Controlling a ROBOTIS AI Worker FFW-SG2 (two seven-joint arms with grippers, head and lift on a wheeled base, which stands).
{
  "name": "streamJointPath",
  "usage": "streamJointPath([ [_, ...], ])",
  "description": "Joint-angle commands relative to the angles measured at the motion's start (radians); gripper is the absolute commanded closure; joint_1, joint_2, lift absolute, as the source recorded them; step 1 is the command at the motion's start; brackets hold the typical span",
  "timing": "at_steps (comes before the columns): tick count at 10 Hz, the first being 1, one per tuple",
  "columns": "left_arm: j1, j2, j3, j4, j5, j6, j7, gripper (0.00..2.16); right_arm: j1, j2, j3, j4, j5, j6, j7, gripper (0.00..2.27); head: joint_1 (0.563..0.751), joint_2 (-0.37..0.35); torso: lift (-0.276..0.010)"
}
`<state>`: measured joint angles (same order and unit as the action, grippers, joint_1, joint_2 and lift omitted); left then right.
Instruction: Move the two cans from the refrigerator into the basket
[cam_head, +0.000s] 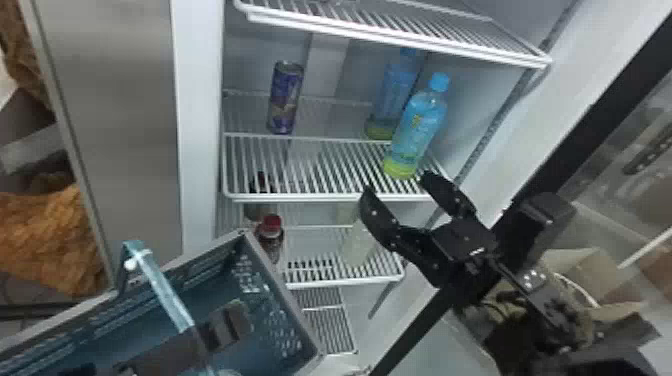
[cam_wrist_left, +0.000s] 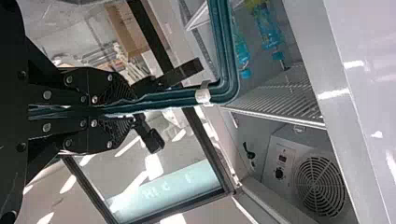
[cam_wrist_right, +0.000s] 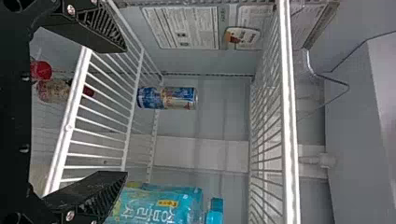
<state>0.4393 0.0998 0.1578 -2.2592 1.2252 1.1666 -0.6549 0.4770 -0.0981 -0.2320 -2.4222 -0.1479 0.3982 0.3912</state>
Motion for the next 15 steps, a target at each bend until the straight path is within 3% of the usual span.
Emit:
streamJointPath([
  [1, 0.000, 0.000, 0.000, 0.000, -0.001, 0.002, 0.000, 1.20, -0.043, 0.000, 0.021, 0.050, 0.000, -0.015, -0.006, 0.11, 0.695, -0.349, -0.035],
  [15, -0.007, 0.003, -0.014, 0.010, 0.001, 0.002, 0.000, 1.20, -0.467, -0.020, 0.204, 0.519, 0.040, -0.121, -0.058, 0.11, 0.695, -0.252, -0.035],
])
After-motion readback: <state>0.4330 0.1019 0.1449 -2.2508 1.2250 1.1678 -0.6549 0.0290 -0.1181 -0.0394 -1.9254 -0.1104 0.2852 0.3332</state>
